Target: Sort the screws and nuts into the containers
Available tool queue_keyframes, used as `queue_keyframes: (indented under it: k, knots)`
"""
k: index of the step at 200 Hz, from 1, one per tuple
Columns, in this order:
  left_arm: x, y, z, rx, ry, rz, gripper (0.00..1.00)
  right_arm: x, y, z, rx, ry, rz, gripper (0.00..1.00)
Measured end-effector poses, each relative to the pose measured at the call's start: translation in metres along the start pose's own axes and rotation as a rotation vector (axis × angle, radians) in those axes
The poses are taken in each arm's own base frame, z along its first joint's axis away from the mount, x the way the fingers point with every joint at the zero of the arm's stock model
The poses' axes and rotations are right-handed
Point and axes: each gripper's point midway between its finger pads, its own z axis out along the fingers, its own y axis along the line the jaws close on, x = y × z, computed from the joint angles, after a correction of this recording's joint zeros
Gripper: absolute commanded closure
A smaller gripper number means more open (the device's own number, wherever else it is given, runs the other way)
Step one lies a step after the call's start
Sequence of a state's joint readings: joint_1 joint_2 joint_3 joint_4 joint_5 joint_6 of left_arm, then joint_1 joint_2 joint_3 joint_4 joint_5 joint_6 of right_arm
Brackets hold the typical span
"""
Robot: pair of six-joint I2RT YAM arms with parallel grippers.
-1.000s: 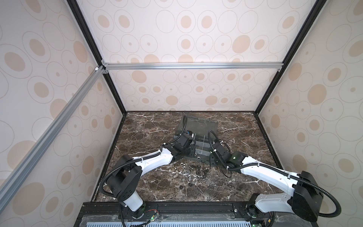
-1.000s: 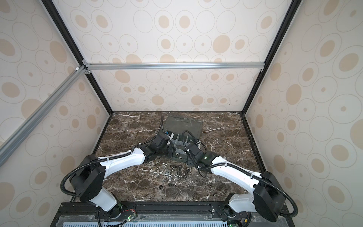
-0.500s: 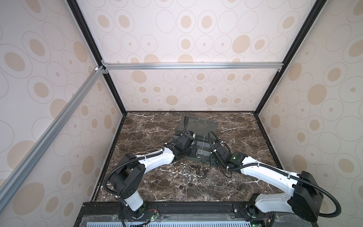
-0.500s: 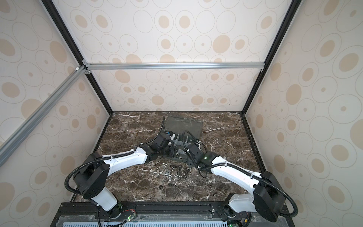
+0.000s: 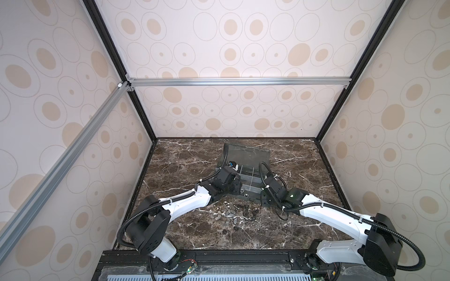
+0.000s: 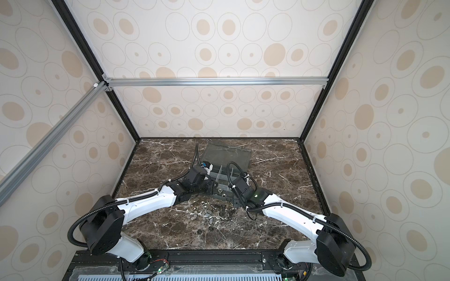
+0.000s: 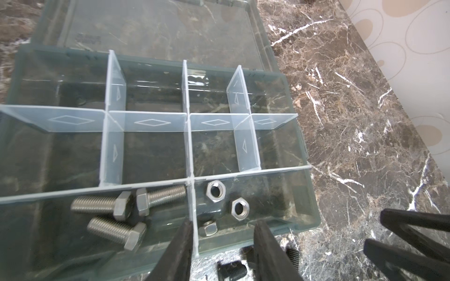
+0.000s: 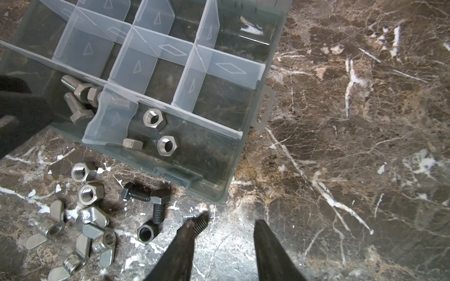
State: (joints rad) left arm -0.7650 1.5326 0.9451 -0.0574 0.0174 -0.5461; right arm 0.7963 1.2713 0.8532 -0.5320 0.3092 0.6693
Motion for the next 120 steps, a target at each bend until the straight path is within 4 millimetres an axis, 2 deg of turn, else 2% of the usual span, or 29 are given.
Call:
queue_keyframes:
  k: [53,120]
  knots:
    - [-0.002,0.008,-0.01,-0.029,-0.03,-0.005,0.58,0.004,0.003,0.002,-0.015,0.02,-0.002,0.56]
    - [-0.001,0.021,-0.015,-0.067,-0.05,-0.015,0.59,0.015,0.007,0.016,-0.004,0.084,-0.019,0.57]
